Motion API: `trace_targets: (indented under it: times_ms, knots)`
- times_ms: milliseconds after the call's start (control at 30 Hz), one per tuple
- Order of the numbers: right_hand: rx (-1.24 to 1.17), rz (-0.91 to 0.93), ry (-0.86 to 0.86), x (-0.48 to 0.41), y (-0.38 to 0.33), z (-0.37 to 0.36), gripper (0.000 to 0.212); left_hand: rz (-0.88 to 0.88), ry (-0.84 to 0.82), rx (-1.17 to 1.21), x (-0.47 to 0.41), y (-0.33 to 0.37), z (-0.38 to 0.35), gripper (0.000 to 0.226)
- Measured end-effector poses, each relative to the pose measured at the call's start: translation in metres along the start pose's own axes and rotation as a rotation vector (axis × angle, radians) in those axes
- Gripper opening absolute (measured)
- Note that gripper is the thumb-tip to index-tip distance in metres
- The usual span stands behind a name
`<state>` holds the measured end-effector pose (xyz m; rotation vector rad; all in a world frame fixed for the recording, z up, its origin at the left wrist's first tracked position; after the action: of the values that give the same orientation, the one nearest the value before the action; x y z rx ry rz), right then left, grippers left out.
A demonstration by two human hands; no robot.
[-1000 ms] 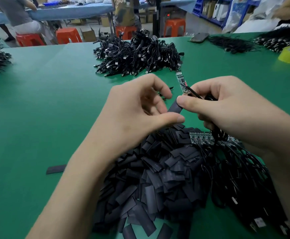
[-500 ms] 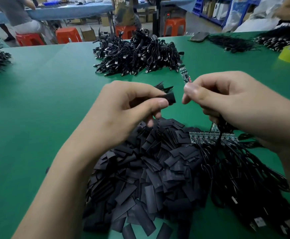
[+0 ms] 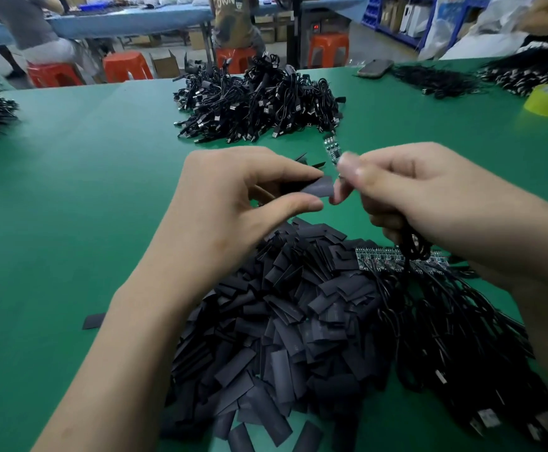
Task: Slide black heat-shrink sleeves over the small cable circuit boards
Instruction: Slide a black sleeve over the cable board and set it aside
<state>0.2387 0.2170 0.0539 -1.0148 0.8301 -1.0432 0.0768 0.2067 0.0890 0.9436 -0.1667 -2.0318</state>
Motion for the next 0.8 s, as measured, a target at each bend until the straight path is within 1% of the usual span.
trace_targets:
  times_ms: [100, 233, 333, 533, 700, 800]
  knots:
    - [-0.050, -0.012, -0.009, 0.000, -0.001, 0.007, 0.046, 0.065, 0.023, 0.044, 0.001, -0.008, 0.005, 0.024]
    - [0.028, 0.016, -0.145, 0.004, -0.008, 0.001, 0.046, 0.120, 0.036, 0.128, 0.002, -0.017, 0.010, 0.020]
    - [0.081, 0.020, -0.199, 0.007, -0.011, -0.003, 0.045, 0.111, 0.027, 0.148, 0.002, -0.016, 0.011, 0.017]
    - [0.168, 0.031, -0.212, 0.009, -0.014, -0.005, 0.043, 0.088, -0.013, 0.165, 0.001, -0.015, 0.009, 0.017]
    - [0.284, 0.017, -0.214, 0.009, -0.012, -0.007, 0.044, 0.046, -0.071, 0.089, 0.000, -0.012, 0.003, 0.021]
    - [0.361, 0.012, -0.217, 0.010, -0.011, -0.006, 0.051, 0.021, -0.147, 0.051, 0.001, -0.011, -0.001, 0.024]
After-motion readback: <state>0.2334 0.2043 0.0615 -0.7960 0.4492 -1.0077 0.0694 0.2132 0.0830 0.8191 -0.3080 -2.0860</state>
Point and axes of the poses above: each hand's wrist, its own x-axis away from the middle knuckle, its own z-axis out of the back of the hand, y = z × x, the point moved 9 cm from there along -x, towards the middle knuckle, and after that the axes turned 10 degrees about -x, right-handed, at the moved point
